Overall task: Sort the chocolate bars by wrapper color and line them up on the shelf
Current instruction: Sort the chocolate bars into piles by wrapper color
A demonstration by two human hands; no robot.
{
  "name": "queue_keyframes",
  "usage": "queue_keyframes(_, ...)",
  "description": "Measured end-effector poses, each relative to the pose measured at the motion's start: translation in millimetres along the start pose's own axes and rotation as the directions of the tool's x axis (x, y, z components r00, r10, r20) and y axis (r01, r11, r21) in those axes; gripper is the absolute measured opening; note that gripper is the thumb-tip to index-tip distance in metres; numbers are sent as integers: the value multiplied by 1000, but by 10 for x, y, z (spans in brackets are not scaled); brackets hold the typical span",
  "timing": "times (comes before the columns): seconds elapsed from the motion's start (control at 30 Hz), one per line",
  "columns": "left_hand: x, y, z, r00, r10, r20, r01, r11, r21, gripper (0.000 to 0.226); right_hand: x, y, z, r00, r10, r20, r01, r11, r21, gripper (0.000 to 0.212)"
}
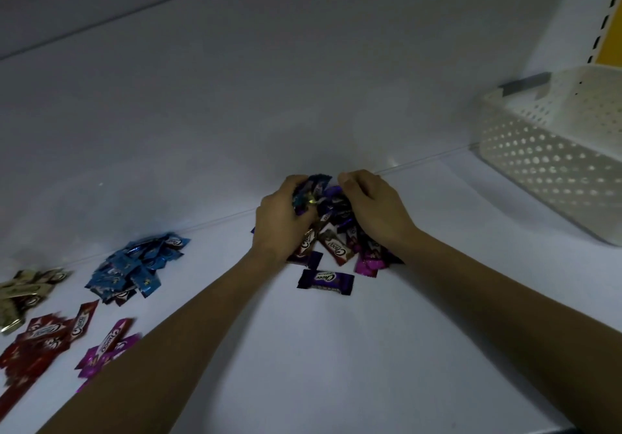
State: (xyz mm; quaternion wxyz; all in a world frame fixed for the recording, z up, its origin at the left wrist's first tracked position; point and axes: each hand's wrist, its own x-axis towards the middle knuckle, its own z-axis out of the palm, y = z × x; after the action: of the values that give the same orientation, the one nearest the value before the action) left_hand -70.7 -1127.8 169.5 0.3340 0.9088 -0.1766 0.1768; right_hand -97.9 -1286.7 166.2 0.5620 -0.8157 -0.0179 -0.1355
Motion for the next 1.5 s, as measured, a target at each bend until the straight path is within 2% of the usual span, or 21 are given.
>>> queue_keyframes(0.13, 24, -32, -69, 979, -197, -56, 181, 960, -216, 25, -26, -17, 0, 999, -28, 27, 29, 999, -43, 35)
queue_keyframes(0.2, 48, -13, -120, 950, -303, -76, 258, 899, -353, 19, -24, 29, 26, 997, -77, 1, 76, 986, -146, 32)
queue_keyframes(0.3, 67, 35, -218, 863, -504, -42, 395, 724, -565, 10, -10, 143, 48, 980, -199, -14, 174, 889, -424, 25)
queue_keyframes(0.4, 32, 92, -330, 762, -644, 66, 510, 534, -674, 20, -15, 116, 48, 956, -291, 32, 270, 836, -477, 27)
queue_keyframes(0.47, -15, 123, -386, 749, -656, 87, 519, 500, -693, 22, -17, -22, 49, 948, -315, 48, 314, 895, -316, 30)
queue_keyframes(0.57, -117, 181, -469, 781, -618, 86, 489, 520, -701, 7, -17, -271, 142, 967, -158, 200, 164, 986, -14, 28)
queue_keyframes(0.67, -239, 169, -595, 817, -574, 50, 444, 571, -691, 12, -31, -457, 390, 958, -86, 272, 45, 987, 153, 28)
queue_keyframes(0.73, -335, 134, -712, 845, -535, 1, 393, 619, -681, 7, -70, -593, 615, 964, -85, 251, 23, 970, 240, 20)
queue_keyframes(0.83, -481, 19, -949, 847, -523, -91, 337, 662, -669, 17, -125, -820, 958, 979, -83, 187, 15, 941, 339, 8)
queue_keyframes(0.93, -623, -157, -1223, 790, -585, -180, 328, 653, -682, 14, -190, -1038, 1282, 965, -64, 256, -53, 903, 425, 7)
queue_keyframes(1.03, -766, -339, -1469, 718, -658, -229, 313, 598, -738, 17, -255, -1209, 1583, 940, 0, 342, -169, 869, 465, 11)
queue_keyframes(1.17, -910, -543, -1696, 618, -750, -236, 264, 480, -836, 12, -292, -1367, 1922, 852, 146, 503, -444, 712, 545, 16)
queue_keyframes(1.23, -960, -637, -1788, 581, -780, -232, 198, 413, -889, 14, -277, -1387, 2081, 810, 184, 557, -522, 658, 542, 16)
queue_keyframes(1.3, -1022, -727, -1883, 562, -799, -214, 150, 353, -924, 13, -221, -1382, 2241, 819, 176, 546, -497, 694, 521, 17)
queue_keyframes(1.33, -1062, -770, -1929, 553, -809, -200, 130, 321, -938, 13, -171, -1374, 2311, 843, 158, 514, -443, 745, 499, 18)
queue_keyframes(1.43, -1210, -897, -2071, 538, -829, -156, 93, 243, -966, 11, 42, -1273, 2505, 924, 18, 381, -116, 965, 234, 19)
queue_keyframes(1.5, -1298, -959, -2166, 540, -831, -136, 76, 209, -975, 10, 153, -1192, 2608, 932, -47, 360, 32, 998, 46, 24)
